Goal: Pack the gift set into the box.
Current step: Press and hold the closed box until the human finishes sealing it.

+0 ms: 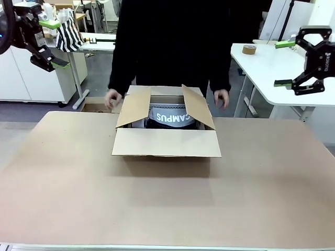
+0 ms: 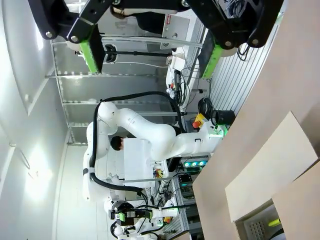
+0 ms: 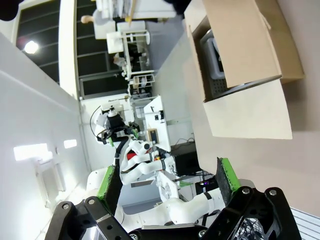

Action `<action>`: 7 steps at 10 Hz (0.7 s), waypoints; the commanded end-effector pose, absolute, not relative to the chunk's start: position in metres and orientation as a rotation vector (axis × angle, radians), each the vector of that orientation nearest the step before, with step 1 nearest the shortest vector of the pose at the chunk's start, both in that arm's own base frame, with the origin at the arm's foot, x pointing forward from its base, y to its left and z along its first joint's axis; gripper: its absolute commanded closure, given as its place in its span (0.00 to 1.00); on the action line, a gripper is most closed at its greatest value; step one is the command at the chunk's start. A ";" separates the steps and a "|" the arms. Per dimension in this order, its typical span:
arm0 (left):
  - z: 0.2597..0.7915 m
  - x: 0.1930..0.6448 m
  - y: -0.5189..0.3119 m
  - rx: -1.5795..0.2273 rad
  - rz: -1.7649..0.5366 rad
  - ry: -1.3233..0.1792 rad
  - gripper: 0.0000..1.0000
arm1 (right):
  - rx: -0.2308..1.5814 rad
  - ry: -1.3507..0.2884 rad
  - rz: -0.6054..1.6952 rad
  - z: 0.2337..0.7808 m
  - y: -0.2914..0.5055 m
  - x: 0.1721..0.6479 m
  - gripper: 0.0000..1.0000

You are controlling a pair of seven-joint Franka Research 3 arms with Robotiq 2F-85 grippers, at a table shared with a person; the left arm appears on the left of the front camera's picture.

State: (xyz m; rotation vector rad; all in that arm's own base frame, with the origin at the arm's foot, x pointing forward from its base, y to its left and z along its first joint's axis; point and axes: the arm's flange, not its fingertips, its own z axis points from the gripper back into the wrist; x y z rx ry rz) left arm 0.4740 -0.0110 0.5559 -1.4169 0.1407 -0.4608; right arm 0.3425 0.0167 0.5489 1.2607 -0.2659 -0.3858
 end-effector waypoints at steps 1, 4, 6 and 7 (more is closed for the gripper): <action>0.553 0.473 -0.009 -1.407 -0.482 0.125 0.00 | 1.286 -0.286 -0.369 0.548 0.019 0.345 0.00; 0.553 0.473 -0.009 -1.407 -0.482 0.125 0.00 | 1.286 -0.286 -0.369 0.548 0.019 0.345 0.00; 0.553 0.473 -0.009 -1.407 -0.482 0.125 0.00 | 1.286 -0.286 -0.369 0.548 0.019 0.345 0.00; 0.553 0.473 -0.009 -1.407 -0.482 0.125 0.00 | 1.286 -0.286 -0.369 0.548 0.019 0.345 0.00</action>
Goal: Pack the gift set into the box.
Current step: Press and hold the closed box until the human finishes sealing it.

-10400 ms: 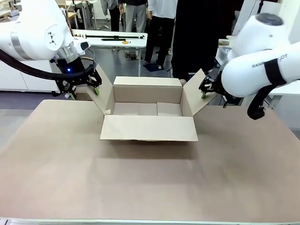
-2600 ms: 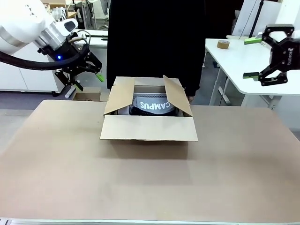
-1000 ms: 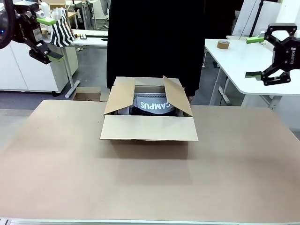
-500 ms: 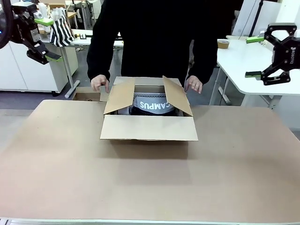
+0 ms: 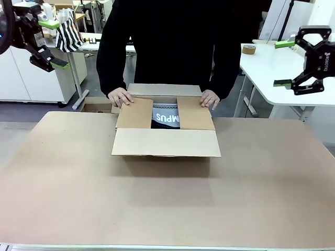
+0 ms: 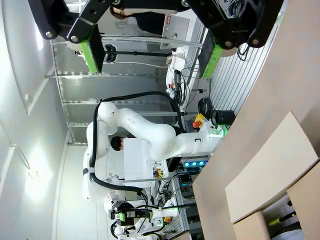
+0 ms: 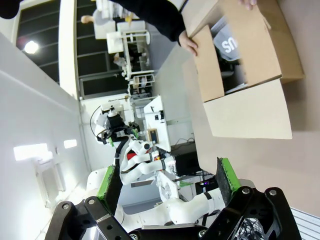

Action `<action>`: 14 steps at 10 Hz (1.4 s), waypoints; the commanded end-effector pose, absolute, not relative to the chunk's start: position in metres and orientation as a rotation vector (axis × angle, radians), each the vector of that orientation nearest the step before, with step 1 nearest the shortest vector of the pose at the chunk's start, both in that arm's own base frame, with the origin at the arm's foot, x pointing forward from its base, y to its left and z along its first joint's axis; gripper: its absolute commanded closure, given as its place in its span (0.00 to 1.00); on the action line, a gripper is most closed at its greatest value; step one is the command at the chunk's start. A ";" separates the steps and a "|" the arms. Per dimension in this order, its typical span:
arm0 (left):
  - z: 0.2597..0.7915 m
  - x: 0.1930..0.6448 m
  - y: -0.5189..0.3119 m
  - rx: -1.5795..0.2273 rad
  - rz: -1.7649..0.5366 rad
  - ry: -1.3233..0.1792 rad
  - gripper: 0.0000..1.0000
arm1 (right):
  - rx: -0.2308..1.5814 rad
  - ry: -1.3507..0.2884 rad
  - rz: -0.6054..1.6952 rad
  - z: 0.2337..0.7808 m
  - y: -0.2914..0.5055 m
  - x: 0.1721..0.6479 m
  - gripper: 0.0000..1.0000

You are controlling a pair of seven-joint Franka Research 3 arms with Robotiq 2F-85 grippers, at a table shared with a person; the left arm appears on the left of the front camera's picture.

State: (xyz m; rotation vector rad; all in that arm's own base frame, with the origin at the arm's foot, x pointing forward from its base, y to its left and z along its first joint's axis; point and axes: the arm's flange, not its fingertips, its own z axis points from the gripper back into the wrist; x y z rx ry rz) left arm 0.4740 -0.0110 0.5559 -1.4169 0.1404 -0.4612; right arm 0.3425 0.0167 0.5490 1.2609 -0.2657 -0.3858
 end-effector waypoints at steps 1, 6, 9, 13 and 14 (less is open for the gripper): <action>0.553 0.473 -0.009 -1.407 -0.482 0.125 0.00 | 1.286 -0.286 -0.369 0.548 0.019 0.345 0.00; 0.553 0.473 -0.009 -1.407 -0.482 0.125 0.00 | 1.286 -0.286 -0.369 0.548 0.019 0.345 0.00; 0.553 0.473 -0.009 -1.407 -0.482 0.125 0.00 | 1.286 -0.286 -0.369 0.548 0.019 0.345 0.00; 0.553 0.473 -0.009 -1.407 -0.482 0.125 0.00 | 1.286 -0.286 -0.369 0.548 0.019 0.345 0.00; 0.553 0.473 -0.009 -1.407 -0.482 0.125 0.00 | 1.286 -0.286 -0.369 0.548 0.019 0.345 0.00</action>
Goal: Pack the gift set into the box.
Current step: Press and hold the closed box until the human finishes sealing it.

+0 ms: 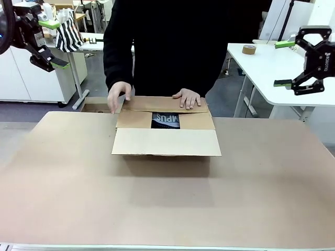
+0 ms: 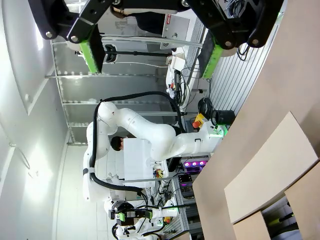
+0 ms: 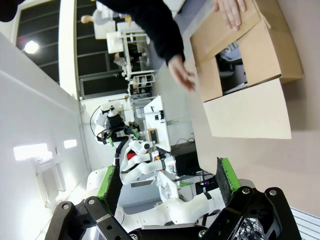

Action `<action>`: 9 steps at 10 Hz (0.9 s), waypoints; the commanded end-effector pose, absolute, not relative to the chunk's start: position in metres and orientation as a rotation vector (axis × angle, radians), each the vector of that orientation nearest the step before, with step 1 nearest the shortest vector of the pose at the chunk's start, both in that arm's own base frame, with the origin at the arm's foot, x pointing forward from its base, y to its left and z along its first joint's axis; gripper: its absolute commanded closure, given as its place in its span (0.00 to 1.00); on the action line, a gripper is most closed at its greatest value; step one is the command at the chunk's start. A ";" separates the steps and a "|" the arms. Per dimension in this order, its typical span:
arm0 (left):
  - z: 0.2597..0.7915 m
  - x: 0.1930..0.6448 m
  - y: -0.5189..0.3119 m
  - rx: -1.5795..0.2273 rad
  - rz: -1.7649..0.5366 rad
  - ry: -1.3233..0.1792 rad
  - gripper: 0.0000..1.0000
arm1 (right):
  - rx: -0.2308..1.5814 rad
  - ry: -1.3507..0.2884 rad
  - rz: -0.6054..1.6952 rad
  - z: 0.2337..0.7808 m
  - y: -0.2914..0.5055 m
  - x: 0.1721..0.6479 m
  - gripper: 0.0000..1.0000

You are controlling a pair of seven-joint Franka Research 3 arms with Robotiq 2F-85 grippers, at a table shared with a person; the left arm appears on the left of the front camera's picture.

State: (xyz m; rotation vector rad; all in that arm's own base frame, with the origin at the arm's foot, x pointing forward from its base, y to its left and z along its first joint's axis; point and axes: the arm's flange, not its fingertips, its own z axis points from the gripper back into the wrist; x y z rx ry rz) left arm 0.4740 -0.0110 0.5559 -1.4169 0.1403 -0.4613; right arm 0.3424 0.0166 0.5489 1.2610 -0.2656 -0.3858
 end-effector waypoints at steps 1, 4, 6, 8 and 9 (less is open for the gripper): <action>0.553 0.473 -0.009 -1.407 -0.482 0.125 0.00 | 1.286 -0.286 -0.369 0.548 0.019 0.345 0.00; 0.553 0.473 -0.009 -1.407 -0.482 0.125 0.00 | 1.286 -0.286 -0.369 0.548 0.019 0.345 0.00; 0.553 0.473 -0.009 -1.407 -0.482 0.125 0.00 | 1.286 -0.286 -0.369 0.548 0.019 0.345 0.00; 0.553 0.473 -0.009 -1.407 -0.482 0.125 0.00 | 1.286 -0.286 -0.369 0.548 0.019 0.345 0.00; 0.553 0.473 -0.009 -1.407 -0.482 0.125 0.00 | 1.286 -0.286 -0.369 0.548 0.019 0.345 0.00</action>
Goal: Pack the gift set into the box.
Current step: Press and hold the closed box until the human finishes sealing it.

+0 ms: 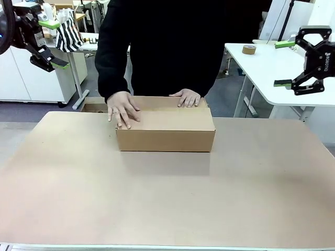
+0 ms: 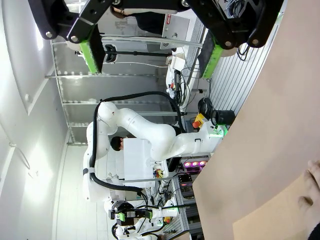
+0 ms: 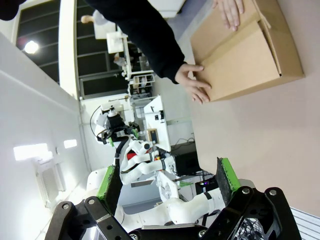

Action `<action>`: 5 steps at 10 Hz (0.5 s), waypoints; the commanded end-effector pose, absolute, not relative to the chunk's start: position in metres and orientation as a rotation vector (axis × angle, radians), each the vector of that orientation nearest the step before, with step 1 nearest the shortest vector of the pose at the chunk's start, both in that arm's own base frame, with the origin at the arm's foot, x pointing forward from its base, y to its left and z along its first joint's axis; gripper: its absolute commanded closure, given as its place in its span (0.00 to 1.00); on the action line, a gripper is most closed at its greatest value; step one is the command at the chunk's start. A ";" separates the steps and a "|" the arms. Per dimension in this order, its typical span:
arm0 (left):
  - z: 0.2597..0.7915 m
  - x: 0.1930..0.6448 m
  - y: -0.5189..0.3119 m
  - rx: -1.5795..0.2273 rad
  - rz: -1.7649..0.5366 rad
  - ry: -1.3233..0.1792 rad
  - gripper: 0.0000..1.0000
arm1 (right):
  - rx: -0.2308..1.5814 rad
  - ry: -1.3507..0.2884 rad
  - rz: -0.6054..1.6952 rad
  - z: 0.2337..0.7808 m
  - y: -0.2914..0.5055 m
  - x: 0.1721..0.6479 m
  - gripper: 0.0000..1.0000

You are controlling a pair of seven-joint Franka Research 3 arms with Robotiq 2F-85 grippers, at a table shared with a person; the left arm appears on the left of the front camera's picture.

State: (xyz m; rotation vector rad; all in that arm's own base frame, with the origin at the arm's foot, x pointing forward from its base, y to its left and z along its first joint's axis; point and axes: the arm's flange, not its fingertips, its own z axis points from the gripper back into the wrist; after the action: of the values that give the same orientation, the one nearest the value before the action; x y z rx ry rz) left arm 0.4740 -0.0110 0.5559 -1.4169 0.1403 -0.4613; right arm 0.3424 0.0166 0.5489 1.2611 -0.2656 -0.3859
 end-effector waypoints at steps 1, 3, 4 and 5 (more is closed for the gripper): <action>0.553 0.473 -0.009 -1.407 -0.482 0.125 0.00 | 1.286 -0.286 -0.369 0.548 0.019 0.345 0.00; 0.553 0.473 -0.009 -1.407 -0.482 0.125 0.00 | 1.286 -0.286 -0.369 0.548 0.019 0.345 0.00; 0.553 0.473 -0.009 -1.407 -0.482 0.125 0.00 | 1.286 -0.286 -0.369 0.548 0.019 0.345 0.00; 0.553 0.473 -0.009 -1.407 -0.482 0.125 0.00 | 1.286 -0.286 -0.369 0.548 0.019 0.345 0.00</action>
State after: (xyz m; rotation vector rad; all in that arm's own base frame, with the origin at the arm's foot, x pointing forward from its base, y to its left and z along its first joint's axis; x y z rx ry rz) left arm 0.4740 -0.0110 0.5559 -1.4169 0.1403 -0.4613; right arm 0.3424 0.0165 0.5489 1.2611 -0.2655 -0.3859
